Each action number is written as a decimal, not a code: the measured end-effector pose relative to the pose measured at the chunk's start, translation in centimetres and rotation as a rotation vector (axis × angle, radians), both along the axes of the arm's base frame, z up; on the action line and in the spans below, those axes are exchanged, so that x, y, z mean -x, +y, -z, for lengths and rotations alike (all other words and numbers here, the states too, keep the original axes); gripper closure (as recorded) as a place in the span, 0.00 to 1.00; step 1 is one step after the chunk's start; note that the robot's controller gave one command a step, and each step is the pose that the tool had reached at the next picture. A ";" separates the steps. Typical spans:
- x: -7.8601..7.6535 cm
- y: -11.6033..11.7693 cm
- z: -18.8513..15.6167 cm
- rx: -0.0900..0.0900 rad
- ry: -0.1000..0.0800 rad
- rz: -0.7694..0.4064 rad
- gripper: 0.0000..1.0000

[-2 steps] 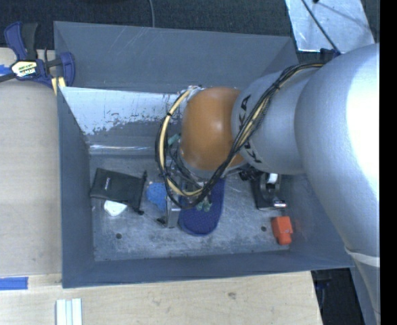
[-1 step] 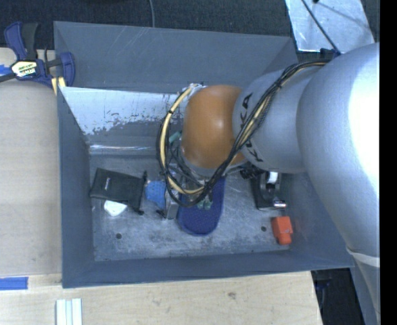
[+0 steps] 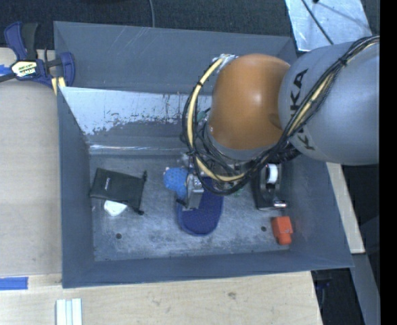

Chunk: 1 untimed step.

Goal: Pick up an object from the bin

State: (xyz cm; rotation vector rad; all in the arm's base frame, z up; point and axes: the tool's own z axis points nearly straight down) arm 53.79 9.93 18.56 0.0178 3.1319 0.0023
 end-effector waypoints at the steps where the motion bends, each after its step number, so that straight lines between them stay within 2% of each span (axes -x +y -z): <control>1: -1.3 -0.8 -7.6 0.002 0.000 -0.216 1.00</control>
Offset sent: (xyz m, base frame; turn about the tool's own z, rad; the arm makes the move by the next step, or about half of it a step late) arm 0.0107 -0.0081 0.0741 -0.2171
